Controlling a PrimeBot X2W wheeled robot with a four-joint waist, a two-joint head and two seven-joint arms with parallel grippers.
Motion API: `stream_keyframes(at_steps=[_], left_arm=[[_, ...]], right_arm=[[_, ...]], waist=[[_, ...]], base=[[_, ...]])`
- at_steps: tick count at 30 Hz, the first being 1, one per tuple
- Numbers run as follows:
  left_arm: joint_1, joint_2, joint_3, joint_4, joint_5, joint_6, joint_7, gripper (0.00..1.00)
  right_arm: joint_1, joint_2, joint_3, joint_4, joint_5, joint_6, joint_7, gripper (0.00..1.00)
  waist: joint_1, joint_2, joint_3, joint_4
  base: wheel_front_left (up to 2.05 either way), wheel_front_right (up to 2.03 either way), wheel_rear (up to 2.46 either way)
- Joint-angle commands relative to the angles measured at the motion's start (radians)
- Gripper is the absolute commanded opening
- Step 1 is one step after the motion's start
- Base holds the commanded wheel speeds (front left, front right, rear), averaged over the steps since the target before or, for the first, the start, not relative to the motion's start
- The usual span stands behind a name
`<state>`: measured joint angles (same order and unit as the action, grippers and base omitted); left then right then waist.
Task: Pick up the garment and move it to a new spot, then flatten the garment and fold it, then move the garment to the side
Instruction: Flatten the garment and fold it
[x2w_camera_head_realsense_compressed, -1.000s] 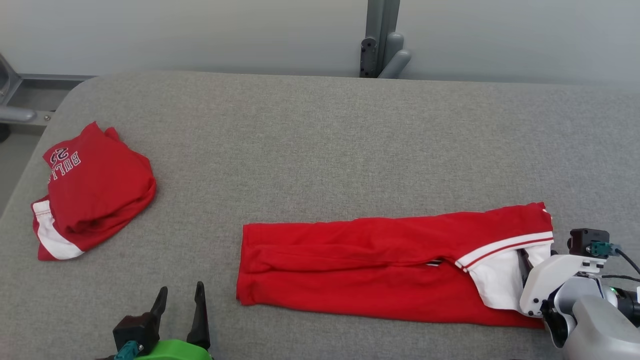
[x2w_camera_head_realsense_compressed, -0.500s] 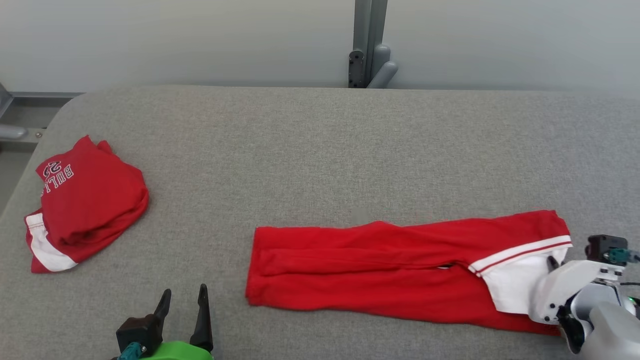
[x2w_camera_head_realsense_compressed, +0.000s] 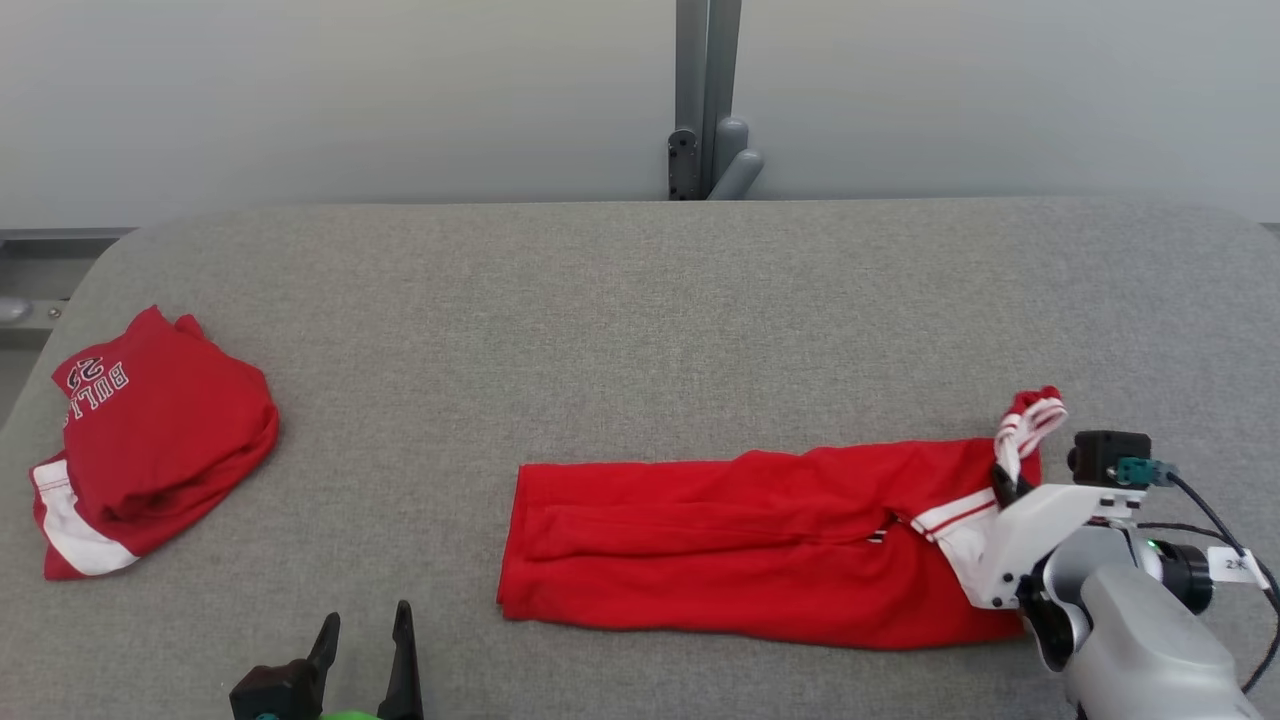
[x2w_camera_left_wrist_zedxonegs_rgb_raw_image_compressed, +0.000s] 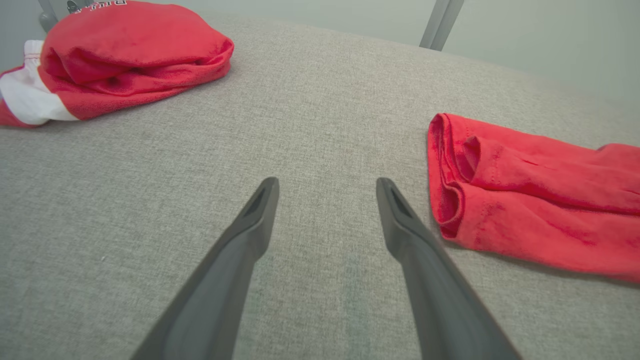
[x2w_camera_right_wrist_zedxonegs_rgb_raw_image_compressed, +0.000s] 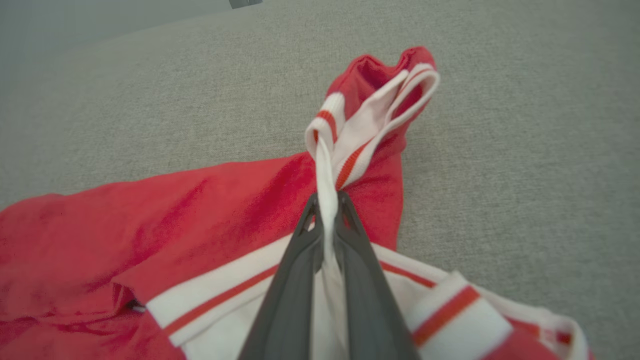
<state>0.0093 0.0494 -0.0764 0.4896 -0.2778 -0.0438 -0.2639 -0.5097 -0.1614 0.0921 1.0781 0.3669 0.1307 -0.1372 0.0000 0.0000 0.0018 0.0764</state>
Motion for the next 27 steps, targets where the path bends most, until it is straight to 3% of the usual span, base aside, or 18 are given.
stream_keyframes(at_steps=[1, 8, 14, 20, 27], left_arm=[[0.007, 0.003, -0.002, -0.001, -0.007, 0.001, 0.0, 1.0], [-0.001, 0.003, -0.034, -0.007, -0.018, 0.009, 0.0, 1.0], [-0.006, 0.003, -0.06, -0.004, -0.027, 0.003, 0.0, 1.0], [-0.019, 0.003, -0.082, 0.002, -0.029, 0.0, 0.0, 1.0], [-0.043, 0.003, -0.118, -0.003, -0.04, 0.0, 0.0, 1.0]], right_arm=[[0.009, 0.003, 0.012, -0.019, 0.013, 0.0, 0.007, 0.0], [0.086, 0.021, 0.221, -0.305, 0.168, 0.0, 0.149, 0.0], [0.154, 0.016, 0.344, -0.515, 0.275, 0.0, 0.242, 0.0], [0.147, 0.051, 0.42, -0.565, 0.288, 0.0, 0.268, 0.0], [0.084, 0.088, 0.48, -0.506, 0.275, 0.0, 0.245, 0.0]], waist=[[0.0, 0.0, -0.006, -0.01], [0.0, 0.0, -0.014, -0.023], [0.0, 0.0, -0.01, 0.006], [0.0, 0.0, 0.002, 0.079], [0.0, 0.0, 0.029, 0.178]], base=[[0.0, 0.0, 0.0], [0.0, 0.0, 0.0], [0.0, 0.0, 0.0], [0.0, 0.0, 0.0], [0.0, 0.0, 0.0]])
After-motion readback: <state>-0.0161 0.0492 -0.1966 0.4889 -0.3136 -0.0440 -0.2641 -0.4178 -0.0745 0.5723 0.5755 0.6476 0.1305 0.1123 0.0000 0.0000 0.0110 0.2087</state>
